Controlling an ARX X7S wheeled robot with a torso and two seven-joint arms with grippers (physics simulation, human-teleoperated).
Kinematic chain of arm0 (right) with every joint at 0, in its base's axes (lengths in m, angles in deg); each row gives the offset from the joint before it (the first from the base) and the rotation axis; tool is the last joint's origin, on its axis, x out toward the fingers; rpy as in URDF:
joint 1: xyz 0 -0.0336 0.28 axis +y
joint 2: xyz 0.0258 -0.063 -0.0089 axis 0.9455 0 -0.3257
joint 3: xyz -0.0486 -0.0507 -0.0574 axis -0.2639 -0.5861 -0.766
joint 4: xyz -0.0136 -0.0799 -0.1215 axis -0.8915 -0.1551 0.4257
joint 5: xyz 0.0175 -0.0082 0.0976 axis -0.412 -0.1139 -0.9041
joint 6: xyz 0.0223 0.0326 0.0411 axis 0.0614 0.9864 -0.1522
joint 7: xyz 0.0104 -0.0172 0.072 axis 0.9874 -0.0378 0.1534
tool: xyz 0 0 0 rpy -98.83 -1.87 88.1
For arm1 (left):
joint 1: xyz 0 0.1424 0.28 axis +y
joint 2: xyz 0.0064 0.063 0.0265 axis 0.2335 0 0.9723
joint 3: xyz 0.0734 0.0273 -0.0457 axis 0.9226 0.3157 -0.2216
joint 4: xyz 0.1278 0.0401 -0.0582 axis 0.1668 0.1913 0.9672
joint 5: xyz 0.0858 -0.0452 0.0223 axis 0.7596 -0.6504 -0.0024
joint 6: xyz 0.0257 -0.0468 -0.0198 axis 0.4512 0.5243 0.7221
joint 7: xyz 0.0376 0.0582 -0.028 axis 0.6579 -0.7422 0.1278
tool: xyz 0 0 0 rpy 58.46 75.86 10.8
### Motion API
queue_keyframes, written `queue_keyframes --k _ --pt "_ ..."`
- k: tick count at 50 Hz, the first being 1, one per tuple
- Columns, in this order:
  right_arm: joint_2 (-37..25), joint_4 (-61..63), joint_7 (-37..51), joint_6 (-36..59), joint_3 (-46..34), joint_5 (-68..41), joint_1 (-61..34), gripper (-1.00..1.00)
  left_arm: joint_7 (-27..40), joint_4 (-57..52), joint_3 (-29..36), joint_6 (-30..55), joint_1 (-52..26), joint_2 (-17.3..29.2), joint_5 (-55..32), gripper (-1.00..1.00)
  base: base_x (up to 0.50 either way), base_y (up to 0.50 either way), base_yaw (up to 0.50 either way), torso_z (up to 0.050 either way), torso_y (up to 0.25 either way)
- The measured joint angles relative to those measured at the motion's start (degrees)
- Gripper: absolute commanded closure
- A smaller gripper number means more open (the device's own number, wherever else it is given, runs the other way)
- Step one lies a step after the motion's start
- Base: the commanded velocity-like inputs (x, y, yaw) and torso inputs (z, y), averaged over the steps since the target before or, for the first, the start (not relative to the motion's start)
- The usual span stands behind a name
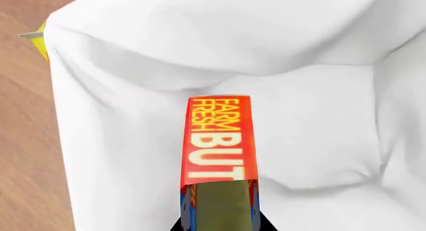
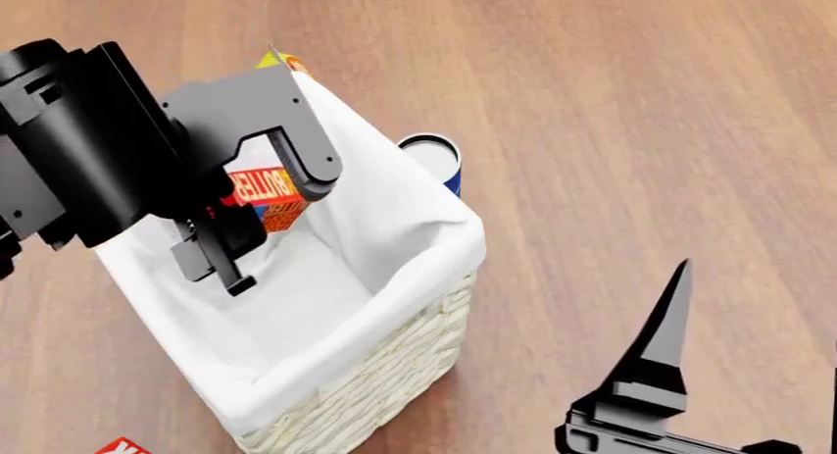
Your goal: Pick up the butter and put it in the basket.
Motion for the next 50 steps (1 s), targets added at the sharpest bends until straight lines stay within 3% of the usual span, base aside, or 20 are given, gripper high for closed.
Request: queue_keyframes --k 50 --pt "-0.37 -1.94 0.14 -0.91 -0.20 0.74 0.31 -1.00 -0.44 9.77 -7.71 -6.65 9.25 -2.54 10.84 1.00 0.00 0.00 0.00 0.000 0.001"
